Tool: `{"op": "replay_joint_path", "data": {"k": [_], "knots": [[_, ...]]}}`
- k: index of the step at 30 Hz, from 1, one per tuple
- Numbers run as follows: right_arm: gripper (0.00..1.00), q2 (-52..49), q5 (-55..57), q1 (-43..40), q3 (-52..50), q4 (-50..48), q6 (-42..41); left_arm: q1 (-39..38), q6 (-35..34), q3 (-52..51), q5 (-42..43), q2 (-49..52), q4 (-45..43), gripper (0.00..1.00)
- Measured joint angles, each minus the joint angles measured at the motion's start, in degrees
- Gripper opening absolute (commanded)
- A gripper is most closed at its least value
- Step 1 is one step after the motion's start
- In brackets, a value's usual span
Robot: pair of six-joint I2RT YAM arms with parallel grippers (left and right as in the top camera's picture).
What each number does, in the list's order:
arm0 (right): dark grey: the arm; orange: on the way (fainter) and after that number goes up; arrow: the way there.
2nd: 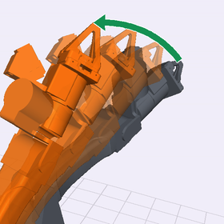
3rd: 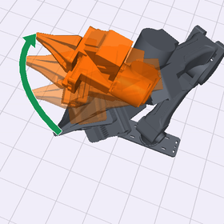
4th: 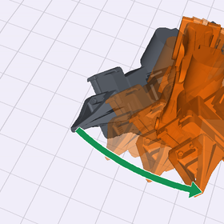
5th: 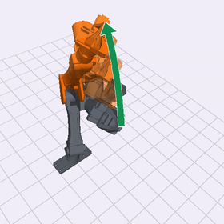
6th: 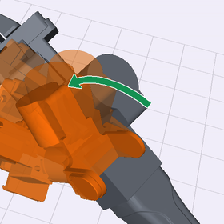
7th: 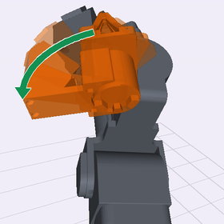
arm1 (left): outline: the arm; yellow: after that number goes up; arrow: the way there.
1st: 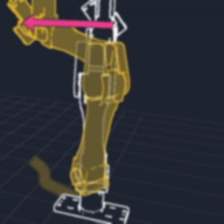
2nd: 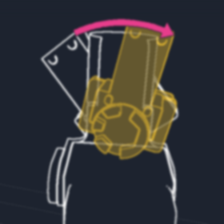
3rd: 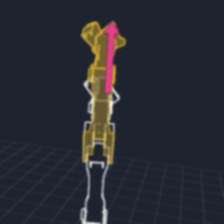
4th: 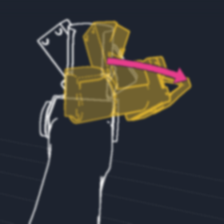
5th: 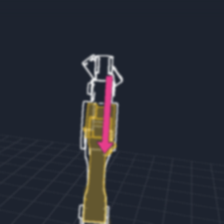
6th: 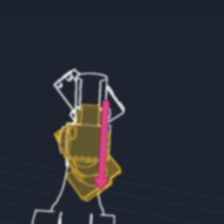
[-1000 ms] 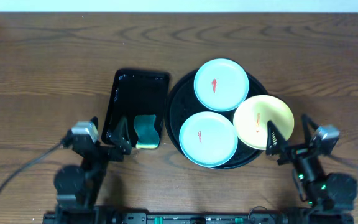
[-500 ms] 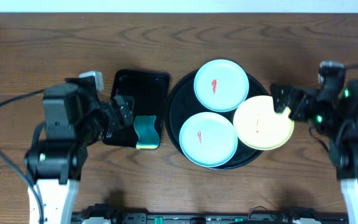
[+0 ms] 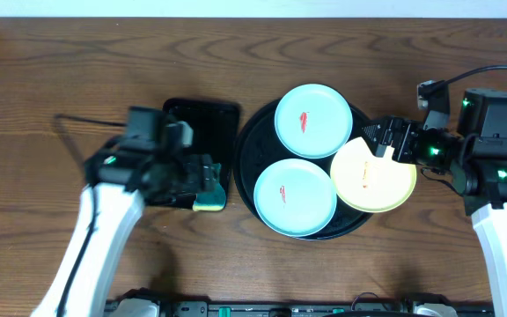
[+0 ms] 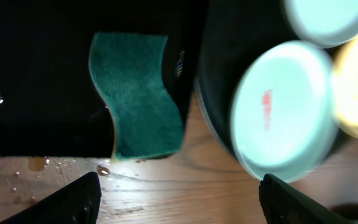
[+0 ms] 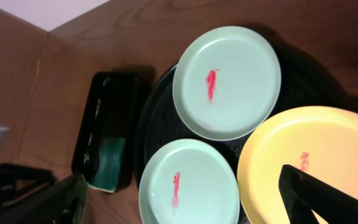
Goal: Clean dirty plates on tray and stack at the side
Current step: 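Reach left gripper to green sponge, right gripper to yellow plate rim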
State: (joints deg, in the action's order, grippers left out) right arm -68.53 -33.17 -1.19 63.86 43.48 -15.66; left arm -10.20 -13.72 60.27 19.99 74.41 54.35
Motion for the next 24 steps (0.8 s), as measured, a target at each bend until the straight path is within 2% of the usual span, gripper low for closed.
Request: {"op": "replay_joint_path", "data": {"k": [5,9,13,14,16,17,24], "knots": [[0.93,-0.42,-0.48,2.05,0.00,-0.04,0.02,-5.46,-1.51,-0.11,-8.02,10.14,-2.60,0.68],[0.91,-0.42,-0.61,3.15,0.00,-0.04,0.04,-5.92,-5.75,-0.26,-11.76,17.49,-6.88,0.47],[0.90,-0.42,-0.68,4.50,0.00,-0.07,0.20,-5.88,-7.82,-0.42,-11.26,22.99,-11.67,0.41],[0.90,-0.42,-0.66,4.63,0.00,-0.09,0.20,-5.88,-8.17,-0.42,-11.13,24.17,-12.20,0.36],[0.91,-0.42,-0.70,4.66,0.00,-0.24,0.22,-5.86,-8.52,-0.42,-10.95,26.08,-12.55,0.14],[0.91,-0.42,-0.66,4.66,0.00,-0.26,0.20,-5.79,-8.59,-0.39,-11.02,26.71,-12.48,0.08],[0.91,-0.42,-0.63,4.66,0.00,-0.52,0.22,-3.96,-8.74,1.42,-9.44,26.99,-9.64,0.07]]}}
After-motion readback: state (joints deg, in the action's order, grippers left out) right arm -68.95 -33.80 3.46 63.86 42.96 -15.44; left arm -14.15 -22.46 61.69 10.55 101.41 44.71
